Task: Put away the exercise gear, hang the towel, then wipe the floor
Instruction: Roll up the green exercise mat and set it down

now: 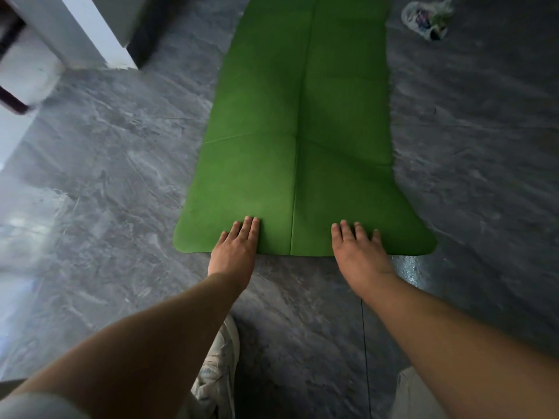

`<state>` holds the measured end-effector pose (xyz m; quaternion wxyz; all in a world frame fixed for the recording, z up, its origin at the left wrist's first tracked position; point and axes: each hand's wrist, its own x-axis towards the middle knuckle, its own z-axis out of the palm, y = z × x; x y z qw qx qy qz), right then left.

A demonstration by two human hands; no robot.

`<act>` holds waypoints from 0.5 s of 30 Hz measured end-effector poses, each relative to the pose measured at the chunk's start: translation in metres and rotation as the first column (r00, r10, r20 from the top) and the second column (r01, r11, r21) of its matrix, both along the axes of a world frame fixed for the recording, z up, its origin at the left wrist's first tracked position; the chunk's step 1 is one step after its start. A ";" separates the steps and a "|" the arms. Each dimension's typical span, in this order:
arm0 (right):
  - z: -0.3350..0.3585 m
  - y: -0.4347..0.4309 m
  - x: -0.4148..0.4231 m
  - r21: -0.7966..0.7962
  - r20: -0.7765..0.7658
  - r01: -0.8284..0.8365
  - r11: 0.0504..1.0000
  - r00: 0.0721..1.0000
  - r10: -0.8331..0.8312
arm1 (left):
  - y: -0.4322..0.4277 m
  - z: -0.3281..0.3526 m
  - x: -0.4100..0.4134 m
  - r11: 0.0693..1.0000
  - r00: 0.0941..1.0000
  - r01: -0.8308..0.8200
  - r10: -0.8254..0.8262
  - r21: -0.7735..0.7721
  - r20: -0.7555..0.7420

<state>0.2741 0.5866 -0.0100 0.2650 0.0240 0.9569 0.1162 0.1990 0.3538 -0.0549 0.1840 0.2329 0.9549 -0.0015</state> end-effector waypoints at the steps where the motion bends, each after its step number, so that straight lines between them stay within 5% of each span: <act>1: 0.002 0.001 0.001 0.013 0.003 -0.002 1.000 1.000 0.002 | 0.003 0.000 0.001 1.000 1.000 0.007 -0.007 -0.012 0.004; 15: 0.001 0.028 0.033 0.097 0.245 0.047 0.994 0.967 -0.069 | 0.035 -0.007 0.045 0.968 0.982 0.190 -0.188 -0.165 0.026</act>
